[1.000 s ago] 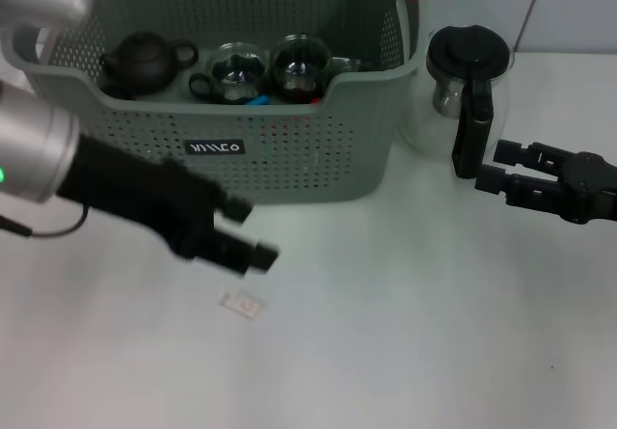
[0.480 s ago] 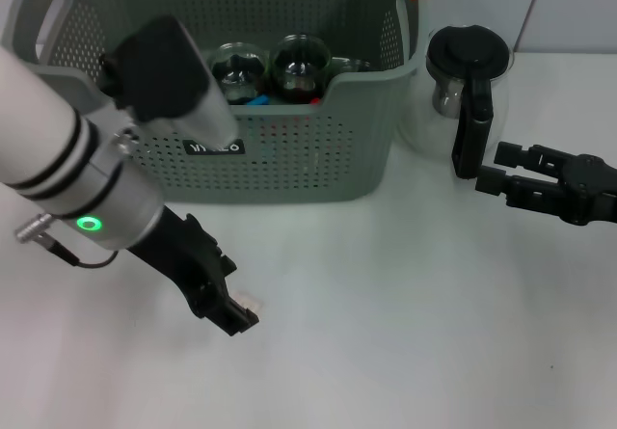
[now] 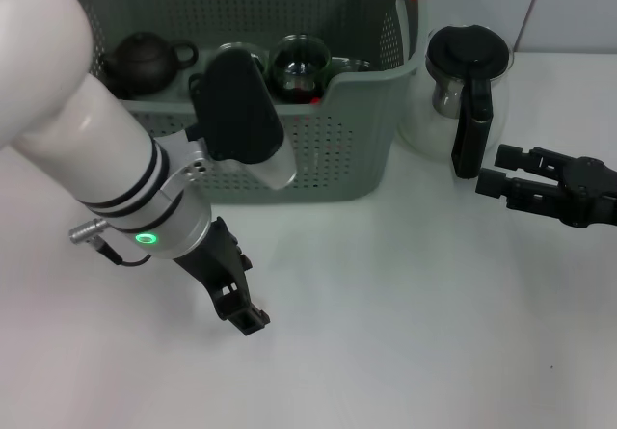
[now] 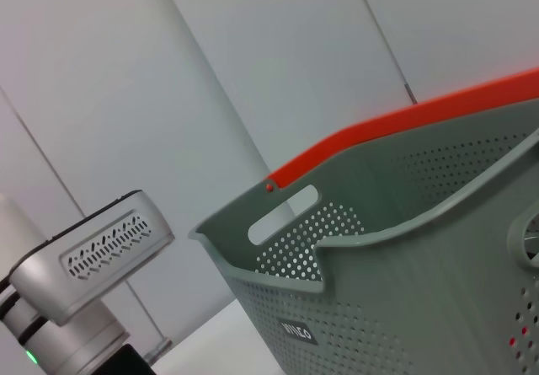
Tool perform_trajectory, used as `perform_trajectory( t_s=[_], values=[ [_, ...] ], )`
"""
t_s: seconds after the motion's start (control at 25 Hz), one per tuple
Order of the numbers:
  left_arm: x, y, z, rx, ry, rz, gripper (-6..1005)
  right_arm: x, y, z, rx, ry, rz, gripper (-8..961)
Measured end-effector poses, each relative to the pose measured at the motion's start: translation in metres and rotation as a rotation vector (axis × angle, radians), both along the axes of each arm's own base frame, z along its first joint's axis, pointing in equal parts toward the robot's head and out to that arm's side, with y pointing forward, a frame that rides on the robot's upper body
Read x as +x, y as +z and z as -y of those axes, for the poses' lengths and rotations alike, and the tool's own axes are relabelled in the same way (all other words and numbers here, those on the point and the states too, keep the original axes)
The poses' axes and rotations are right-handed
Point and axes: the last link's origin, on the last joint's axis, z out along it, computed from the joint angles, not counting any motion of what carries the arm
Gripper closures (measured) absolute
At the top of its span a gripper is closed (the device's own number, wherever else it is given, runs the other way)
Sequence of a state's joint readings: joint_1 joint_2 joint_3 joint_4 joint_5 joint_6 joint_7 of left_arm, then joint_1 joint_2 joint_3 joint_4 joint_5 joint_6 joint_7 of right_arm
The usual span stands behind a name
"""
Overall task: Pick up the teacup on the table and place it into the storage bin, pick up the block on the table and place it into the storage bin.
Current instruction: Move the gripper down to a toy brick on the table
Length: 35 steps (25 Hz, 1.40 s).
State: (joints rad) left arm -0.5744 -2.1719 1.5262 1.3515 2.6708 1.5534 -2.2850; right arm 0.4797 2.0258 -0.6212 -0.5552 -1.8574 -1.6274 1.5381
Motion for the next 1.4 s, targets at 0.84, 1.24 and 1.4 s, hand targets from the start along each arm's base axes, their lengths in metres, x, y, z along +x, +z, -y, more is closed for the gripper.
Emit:
perform_trajectory(
  t_s=[0.84,1.24,1.4],
  values=[
    [-0.007,-0.023,-0.001,0.046,-0.053,-0.122,267,0.001,-0.001,0.001,0.001,-0.001,0.003,69],
    [-0.011,-0.024,-0.002,0.060,-0.047,-0.142,266,0.002,-0.001,0.002,0.000,-0.003,0.004,68],
    [-0.010,-0.024,-0.004,0.072,-0.041,-0.138,266,0.002,-0.001,0.002,0.000,-0.003,0.004,68]
  ],
)
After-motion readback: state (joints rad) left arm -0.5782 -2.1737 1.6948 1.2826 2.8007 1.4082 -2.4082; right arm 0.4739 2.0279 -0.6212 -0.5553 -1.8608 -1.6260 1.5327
